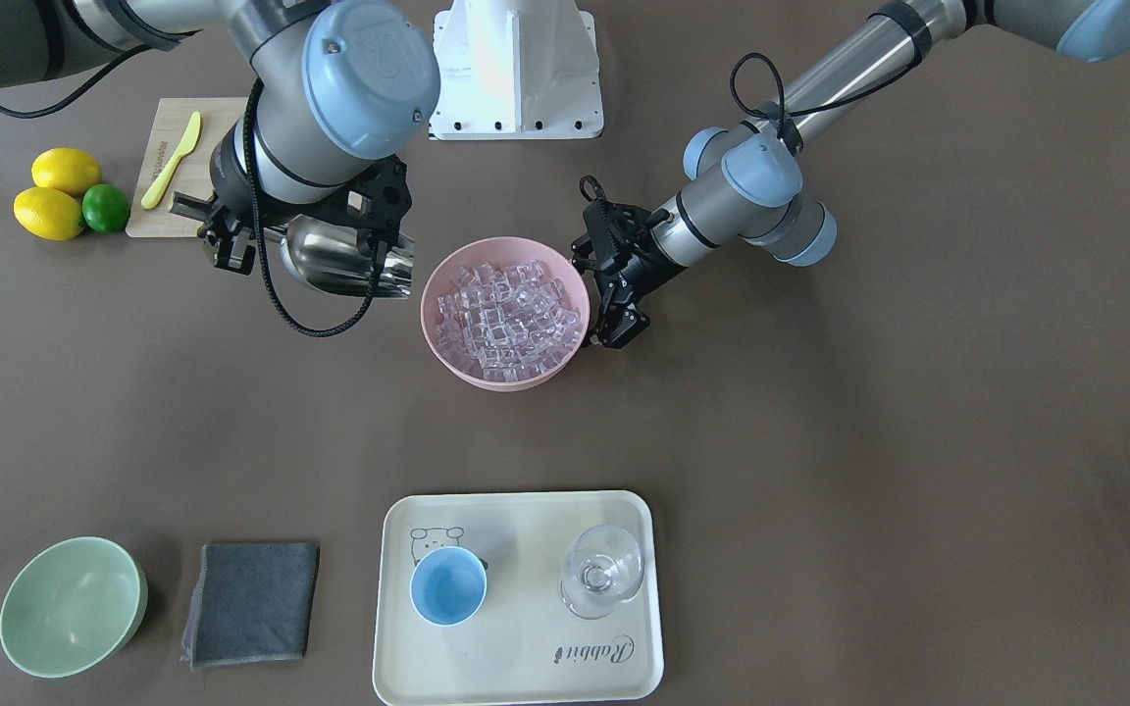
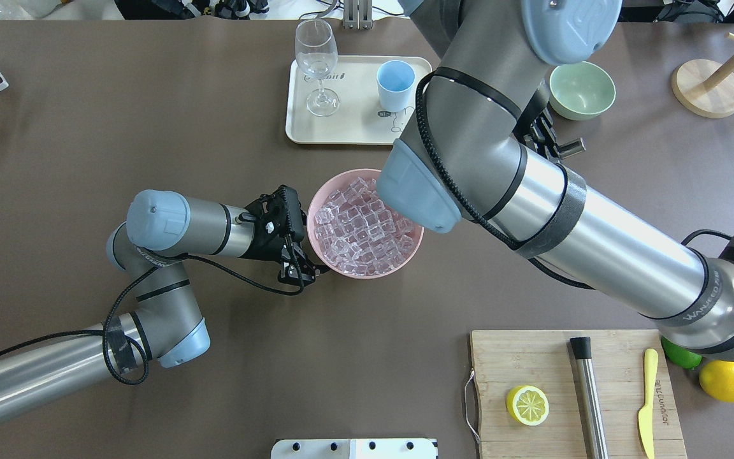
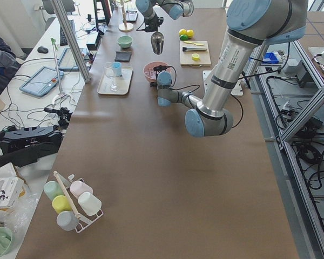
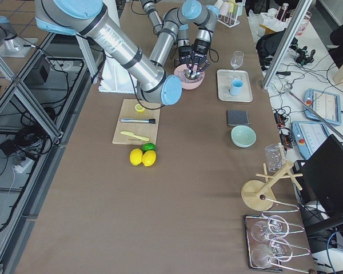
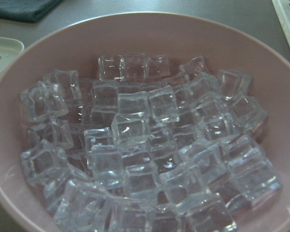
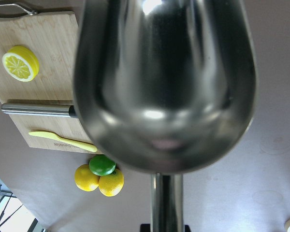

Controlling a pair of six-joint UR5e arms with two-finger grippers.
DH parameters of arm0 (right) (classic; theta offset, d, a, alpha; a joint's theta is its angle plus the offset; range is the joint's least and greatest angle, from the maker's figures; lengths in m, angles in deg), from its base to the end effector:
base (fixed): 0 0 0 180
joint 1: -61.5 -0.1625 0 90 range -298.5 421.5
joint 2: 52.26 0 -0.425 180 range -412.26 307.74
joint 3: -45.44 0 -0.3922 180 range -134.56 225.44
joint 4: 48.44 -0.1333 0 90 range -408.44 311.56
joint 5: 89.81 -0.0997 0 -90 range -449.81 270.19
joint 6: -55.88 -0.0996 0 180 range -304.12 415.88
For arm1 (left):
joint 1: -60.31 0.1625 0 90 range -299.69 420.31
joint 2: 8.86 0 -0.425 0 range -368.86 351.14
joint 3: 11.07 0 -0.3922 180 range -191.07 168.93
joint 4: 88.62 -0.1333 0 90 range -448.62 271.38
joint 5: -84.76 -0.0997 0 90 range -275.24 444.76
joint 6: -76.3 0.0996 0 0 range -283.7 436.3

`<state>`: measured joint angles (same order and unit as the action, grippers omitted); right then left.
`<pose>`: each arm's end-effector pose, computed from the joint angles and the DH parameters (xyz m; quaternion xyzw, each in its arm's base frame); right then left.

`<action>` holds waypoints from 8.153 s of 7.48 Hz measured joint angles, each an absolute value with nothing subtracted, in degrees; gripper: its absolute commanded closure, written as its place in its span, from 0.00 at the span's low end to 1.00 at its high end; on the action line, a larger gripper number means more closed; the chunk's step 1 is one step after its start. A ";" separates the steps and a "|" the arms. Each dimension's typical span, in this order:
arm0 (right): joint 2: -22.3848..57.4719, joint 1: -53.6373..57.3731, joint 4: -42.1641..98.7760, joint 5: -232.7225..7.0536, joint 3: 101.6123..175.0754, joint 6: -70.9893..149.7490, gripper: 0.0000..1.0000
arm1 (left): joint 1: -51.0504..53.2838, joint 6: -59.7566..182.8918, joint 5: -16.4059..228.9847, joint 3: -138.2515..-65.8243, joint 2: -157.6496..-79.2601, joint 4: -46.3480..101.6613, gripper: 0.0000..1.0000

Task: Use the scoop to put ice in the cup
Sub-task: 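Lower the scoop into the ice cubes with the right gripper, then drag the scoop through the ice and lift it out with the right gripper, then carry the loaded scoop to the small blue cup with the right gripper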

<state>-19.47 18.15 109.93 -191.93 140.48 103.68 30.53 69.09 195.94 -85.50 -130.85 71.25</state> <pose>-0.3800 -0.5133 0.1530 -0.0520 -0.1059 -0.7251 0.6785 0.5596 -0.4324 0.3186 0.4847 0.4847 0.4325 0.5857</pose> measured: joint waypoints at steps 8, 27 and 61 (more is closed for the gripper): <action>-19.77 23.54 107.21 -189.60 138.13 92.27 1.00 | 30.59 69.09 195.94 -85.67 -130.53 71.25 0.03; -21.39 28.79 93.08 -188.65 126.91 84.05 1.00 | 30.61 69.13 195.94 -85.80 -130.18 71.34 0.03; 1.48 19.49 42.21 -204.04 150.41 44.72 1.00 | 30.61 69.12 197.08 -86.13 -129.45 71.49 0.03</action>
<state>1.48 19.49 42.21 -204.04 150.41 44.72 30.61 69.12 197.08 -86.13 -129.45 71.49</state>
